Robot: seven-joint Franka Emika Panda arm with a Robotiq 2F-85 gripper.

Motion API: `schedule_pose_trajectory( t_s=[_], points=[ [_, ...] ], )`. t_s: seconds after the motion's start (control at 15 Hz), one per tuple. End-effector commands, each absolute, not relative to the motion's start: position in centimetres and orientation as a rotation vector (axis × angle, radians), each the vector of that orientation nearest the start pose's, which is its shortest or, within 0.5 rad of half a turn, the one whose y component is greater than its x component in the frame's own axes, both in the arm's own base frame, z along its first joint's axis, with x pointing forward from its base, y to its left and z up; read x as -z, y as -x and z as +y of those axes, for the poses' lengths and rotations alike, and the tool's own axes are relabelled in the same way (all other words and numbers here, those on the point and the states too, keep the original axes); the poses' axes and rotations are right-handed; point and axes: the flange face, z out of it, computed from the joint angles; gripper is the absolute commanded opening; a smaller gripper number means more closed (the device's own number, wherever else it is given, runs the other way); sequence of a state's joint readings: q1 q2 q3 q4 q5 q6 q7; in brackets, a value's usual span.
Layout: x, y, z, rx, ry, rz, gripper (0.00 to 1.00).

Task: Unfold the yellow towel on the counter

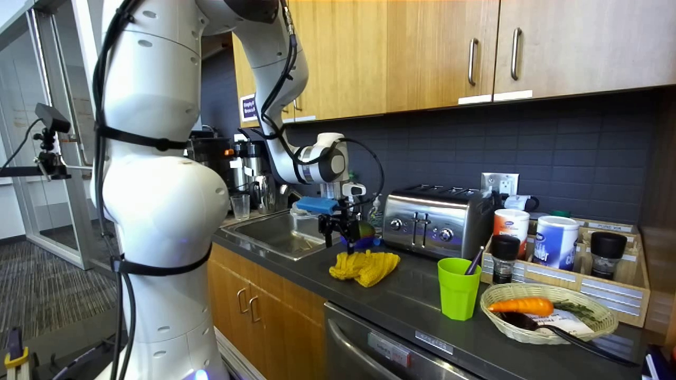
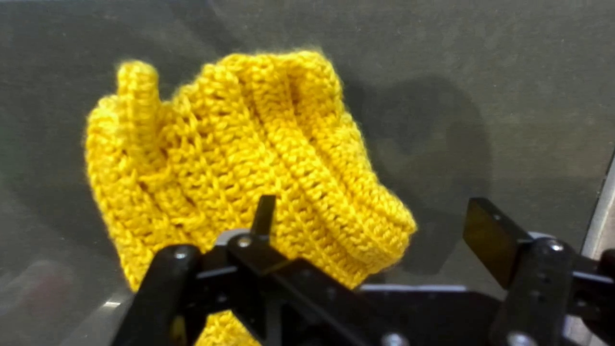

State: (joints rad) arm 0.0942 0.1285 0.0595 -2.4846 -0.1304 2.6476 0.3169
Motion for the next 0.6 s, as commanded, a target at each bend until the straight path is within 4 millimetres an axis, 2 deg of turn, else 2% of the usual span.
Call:
schedule_pose_trajectory(
  t_s=[0.0, 0.2, 0.53],
  points=[
    [-23.7, -46.6, 7.3, 0.099, 3.168, 0.012, 1.0],
    [-23.4, -46.2, 7.0, 0.136, 3.152, -0.075, 1.0],
    [-23.2, -45.4, 7.1, 0.172, 3.174, -0.316, 1.0]
  ],
)
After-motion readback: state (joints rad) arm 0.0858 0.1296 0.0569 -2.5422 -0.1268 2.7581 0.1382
